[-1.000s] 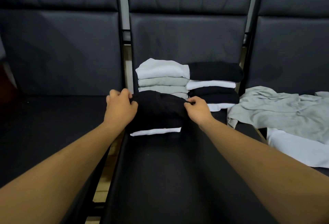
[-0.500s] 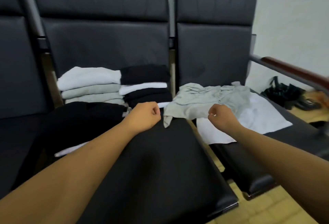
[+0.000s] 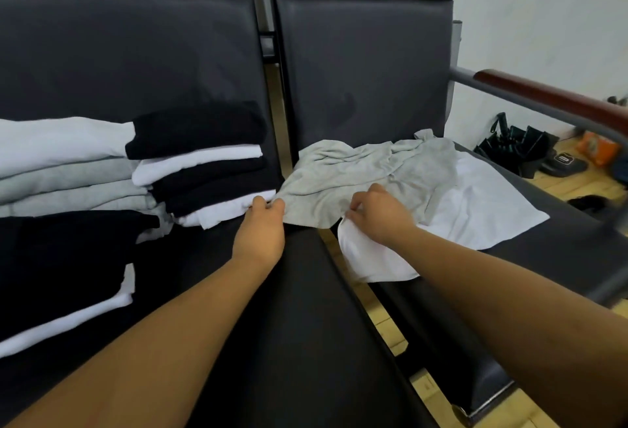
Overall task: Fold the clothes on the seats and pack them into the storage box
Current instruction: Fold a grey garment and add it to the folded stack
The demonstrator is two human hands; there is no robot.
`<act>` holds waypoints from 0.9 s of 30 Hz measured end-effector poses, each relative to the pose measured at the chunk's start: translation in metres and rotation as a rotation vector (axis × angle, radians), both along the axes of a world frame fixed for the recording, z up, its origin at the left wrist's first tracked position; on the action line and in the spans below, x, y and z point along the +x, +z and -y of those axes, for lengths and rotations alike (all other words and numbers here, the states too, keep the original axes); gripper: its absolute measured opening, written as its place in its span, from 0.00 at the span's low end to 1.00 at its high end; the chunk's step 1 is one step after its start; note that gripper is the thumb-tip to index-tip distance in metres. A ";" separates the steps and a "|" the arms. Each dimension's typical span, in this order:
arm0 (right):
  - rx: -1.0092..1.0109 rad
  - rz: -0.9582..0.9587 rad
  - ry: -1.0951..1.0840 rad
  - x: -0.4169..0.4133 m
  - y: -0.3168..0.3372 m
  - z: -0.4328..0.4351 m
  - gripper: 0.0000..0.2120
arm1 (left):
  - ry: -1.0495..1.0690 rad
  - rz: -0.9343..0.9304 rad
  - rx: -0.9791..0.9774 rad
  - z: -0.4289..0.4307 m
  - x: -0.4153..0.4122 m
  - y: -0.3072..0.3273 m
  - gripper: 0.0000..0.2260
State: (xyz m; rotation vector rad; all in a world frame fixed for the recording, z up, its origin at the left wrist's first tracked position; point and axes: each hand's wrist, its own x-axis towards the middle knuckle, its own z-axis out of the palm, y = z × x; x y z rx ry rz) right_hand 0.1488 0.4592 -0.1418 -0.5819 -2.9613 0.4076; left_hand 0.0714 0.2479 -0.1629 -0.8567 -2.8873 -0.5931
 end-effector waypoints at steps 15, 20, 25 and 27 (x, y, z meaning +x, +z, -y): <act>-0.075 -0.423 -0.312 0.015 0.066 0.002 0.10 | -0.197 0.029 0.751 0.007 0.063 0.173 0.07; -0.345 -0.832 -0.181 0.045 0.166 0.017 0.11 | -0.124 0.016 0.766 0.039 0.078 0.203 0.06; -0.366 -0.999 0.020 0.067 0.247 0.069 0.12 | -0.027 0.017 0.905 0.087 0.095 0.237 0.06; -0.345 -0.989 0.089 0.075 0.269 0.092 0.15 | 0.014 0.018 0.959 0.110 0.099 0.250 0.07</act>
